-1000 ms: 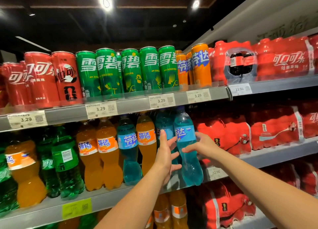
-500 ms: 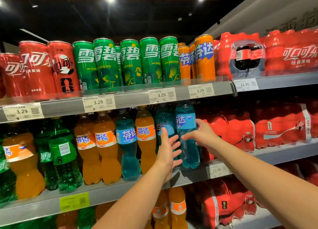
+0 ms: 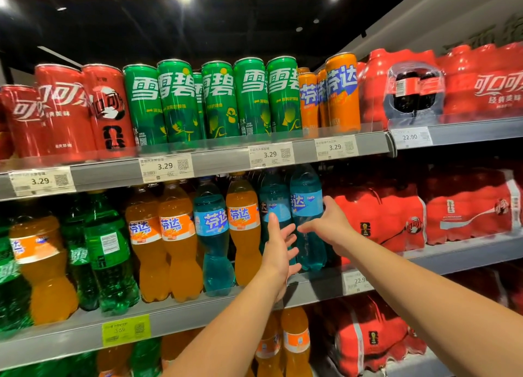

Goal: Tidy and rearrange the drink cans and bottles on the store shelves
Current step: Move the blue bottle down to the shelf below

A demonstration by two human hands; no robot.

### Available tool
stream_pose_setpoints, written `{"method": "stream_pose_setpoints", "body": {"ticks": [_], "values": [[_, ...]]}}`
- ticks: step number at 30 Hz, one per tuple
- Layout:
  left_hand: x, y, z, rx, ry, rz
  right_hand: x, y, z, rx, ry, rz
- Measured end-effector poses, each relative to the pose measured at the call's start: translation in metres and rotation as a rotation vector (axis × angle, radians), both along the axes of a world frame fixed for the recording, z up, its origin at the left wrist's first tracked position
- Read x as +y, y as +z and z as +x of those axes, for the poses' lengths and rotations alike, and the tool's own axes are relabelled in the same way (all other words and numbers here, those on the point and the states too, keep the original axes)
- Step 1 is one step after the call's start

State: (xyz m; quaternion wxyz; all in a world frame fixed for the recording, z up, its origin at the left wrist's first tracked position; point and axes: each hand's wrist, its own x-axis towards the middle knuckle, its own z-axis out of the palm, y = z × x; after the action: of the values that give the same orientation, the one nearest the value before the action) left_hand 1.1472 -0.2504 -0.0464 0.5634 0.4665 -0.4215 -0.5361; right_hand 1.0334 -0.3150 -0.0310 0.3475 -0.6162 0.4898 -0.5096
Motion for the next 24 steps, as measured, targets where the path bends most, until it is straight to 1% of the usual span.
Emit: {"method": "stream_pose_setpoints", "body": {"ticks": [3,9,14,19,24], "values": [[-0.002,-0.003,0.000,0.015,0.003,0.007,0.000,-0.006,0.003,0.039,0.000,-0.001],[-0.003,-0.007,-0.004,0.039,-0.013,0.019,0.002,-0.008,0.004,0.038,-0.004,-0.002],[-0.002,-0.008,-0.006,0.033,-0.007,0.012,0.003,-0.006,0.004,0.067,-0.039,0.059],[-0.002,-0.006,-0.004,0.017,-0.006,0.021,0.005,-0.003,0.005,0.068,-0.031,0.089],[-0.002,-0.004,-0.001,-0.001,0.006,0.003,0.003,0.003,0.004,0.016,-0.010,0.135]]}}
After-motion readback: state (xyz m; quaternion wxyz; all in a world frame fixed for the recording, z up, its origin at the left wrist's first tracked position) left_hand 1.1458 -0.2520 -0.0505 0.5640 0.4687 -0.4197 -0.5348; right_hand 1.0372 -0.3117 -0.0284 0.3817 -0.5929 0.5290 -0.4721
